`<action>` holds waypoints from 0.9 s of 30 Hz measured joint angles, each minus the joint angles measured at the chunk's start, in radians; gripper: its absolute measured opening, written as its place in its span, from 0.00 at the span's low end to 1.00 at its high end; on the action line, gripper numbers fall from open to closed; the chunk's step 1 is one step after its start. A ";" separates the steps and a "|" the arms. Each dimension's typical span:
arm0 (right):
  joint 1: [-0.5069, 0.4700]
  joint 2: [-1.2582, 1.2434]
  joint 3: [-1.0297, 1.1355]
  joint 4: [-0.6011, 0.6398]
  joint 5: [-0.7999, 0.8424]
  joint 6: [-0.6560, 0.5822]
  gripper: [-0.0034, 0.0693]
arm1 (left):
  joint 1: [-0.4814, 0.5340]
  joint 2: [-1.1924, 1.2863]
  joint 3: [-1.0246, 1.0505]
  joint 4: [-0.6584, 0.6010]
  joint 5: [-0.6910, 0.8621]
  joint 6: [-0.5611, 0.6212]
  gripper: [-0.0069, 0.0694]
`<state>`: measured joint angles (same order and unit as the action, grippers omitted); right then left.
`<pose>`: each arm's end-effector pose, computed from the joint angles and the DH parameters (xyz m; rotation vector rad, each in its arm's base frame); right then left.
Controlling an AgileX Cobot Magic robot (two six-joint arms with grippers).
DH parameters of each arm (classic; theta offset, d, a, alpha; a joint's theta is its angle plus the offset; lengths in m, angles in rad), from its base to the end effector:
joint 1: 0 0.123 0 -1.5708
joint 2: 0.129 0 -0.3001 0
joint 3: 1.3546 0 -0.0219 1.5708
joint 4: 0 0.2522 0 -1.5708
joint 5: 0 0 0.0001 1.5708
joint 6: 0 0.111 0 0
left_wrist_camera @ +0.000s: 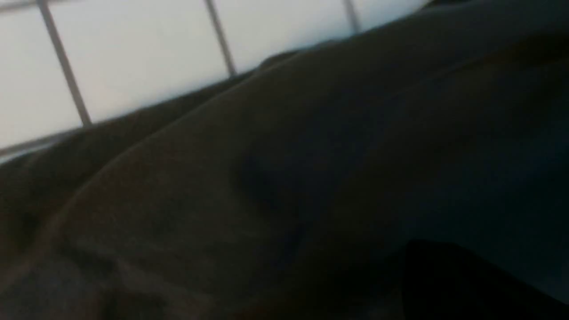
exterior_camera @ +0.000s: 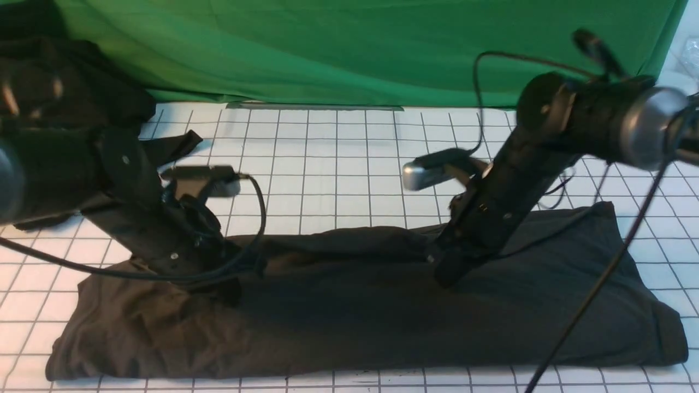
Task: Fold a long-sleeved shirt over a white checkered tablecloth.
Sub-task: 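Grasp the waist and leg ends of the folded dark trousers and straighten them on the table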
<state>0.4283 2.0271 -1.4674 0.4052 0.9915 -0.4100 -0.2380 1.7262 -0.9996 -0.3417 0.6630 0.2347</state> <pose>0.3627 0.2059 0.1742 -0.9310 2.8450 0.5312 0.3166 -0.1004 0.1742 0.3285 2.8368 -0.3537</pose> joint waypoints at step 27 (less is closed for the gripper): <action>-0.125 -0.044 -0.287 -0.069 0.123 0.029 0.08 | 0.055 -0.242 0.006 0.302 0.091 -0.210 0.09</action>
<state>0.3037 1.9829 -1.7541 0.3361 1.1147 -0.3807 -0.1826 1.4847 -0.9936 -0.0396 0.7537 0.0242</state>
